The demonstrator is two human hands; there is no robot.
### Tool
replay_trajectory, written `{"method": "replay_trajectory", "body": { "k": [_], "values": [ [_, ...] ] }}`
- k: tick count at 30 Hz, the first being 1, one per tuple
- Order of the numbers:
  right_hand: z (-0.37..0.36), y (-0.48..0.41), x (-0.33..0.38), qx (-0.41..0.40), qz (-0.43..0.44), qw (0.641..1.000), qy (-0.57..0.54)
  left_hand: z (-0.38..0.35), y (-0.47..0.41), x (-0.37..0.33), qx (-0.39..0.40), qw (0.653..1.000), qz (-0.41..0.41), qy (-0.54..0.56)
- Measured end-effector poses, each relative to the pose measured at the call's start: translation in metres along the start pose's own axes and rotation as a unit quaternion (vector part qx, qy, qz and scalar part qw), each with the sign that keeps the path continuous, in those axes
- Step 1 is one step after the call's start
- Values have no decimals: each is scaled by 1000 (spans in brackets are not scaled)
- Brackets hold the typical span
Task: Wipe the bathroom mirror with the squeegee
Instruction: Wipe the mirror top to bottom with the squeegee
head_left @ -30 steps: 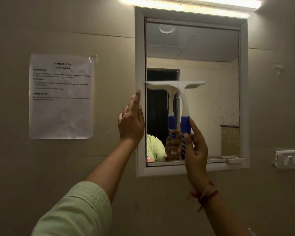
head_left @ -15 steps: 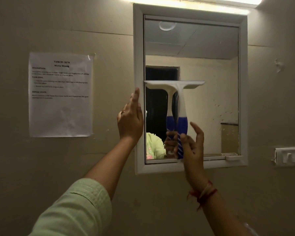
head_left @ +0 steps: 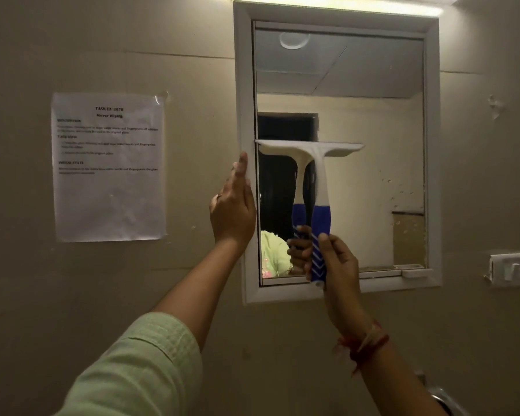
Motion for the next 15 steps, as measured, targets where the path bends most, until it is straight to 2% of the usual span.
{"method": "replay_trajectory", "body": {
  "k": [6, 15],
  "values": [
    [20, 38, -47, -14, -54, 998, 9, -5, 1, 4, 8, 1000, 4, 21],
    [11, 7, -3, 4, -31, 999, 18, -8, 1, 9, 12, 1000, 18, 22]
  ]
}}
Point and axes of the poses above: each hand's wrist, its own y-axis away from the middle knuckle, its own z-axis out of the back of the hand, x = y × z, the point moved 9 cm from there along -y, towards the middle knuckle, and after that the axes turned 2 degrees about -z, right-handed, at the moved point
